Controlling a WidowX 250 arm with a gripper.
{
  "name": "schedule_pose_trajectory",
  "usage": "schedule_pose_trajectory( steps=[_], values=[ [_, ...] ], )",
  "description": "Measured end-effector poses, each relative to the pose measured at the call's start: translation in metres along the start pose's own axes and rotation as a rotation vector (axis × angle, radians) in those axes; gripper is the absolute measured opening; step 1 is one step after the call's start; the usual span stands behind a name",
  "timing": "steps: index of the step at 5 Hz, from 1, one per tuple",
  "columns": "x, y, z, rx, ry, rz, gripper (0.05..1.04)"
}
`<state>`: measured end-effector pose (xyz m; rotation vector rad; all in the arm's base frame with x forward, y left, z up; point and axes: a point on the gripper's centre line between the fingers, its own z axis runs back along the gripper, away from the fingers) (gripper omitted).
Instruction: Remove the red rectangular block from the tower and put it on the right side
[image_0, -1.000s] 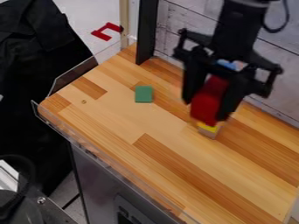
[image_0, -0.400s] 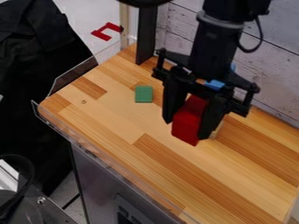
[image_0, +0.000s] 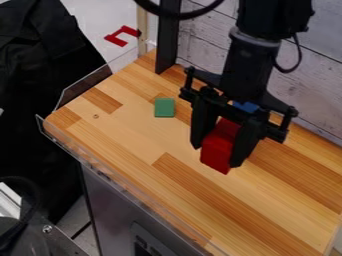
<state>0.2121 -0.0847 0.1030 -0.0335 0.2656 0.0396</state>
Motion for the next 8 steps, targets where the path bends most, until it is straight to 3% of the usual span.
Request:
schedule_pose_trajectory(
  steps=[2, 3, 5, 6, 8],
  values=[
    [0.005, -0.048, -0.001, 0.086, -0.014, -0.132, 0.578],
    [0.006, -0.067, -0.009, 0.088, 0.006, -0.176, 0.578],
    [0.036, -0.059, -0.034, 0.004, -0.048, -0.055, 0.578],
    [0.055, -0.047, -0.054, -0.014, -0.030, 0.020, 0.578],
    [0.080, -0.043, -0.074, 0.113, 0.007, 0.012, 0.578]
  ],
)
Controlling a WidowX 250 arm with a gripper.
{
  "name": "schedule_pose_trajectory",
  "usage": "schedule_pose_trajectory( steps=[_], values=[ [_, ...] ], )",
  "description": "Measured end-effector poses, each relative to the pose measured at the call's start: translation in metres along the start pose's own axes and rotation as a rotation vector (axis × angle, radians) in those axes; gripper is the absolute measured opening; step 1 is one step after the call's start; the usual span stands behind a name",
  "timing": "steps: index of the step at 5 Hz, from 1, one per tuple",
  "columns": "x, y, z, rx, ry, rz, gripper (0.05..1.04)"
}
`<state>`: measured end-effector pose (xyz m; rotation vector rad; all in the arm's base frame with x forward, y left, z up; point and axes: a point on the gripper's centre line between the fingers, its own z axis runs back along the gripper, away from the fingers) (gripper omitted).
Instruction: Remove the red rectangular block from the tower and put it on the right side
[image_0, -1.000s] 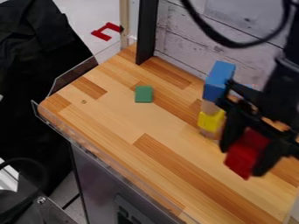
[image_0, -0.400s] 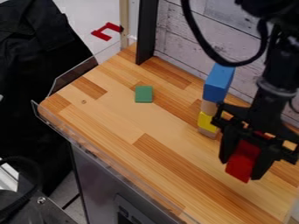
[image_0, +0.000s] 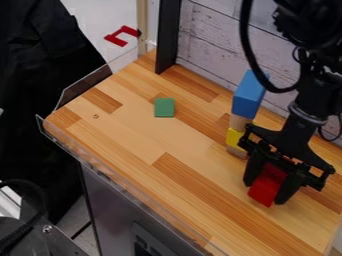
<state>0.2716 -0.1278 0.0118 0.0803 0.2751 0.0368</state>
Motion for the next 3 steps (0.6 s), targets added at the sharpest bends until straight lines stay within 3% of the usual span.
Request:
schedule_pose_trajectory(
  steps=[1, 2, 3],
  values=[
    [-0.002, -0.007, -0.005, 0.031, 0.002, -0.022, 0.643],
    [-0.005, -0.009, -0.006, -0.012, 0.030, -0.011, 0.939],
    [-0.011, 0.003, 0.024, -0.127, -0.010, 0.027, 1.001]
  ],
)
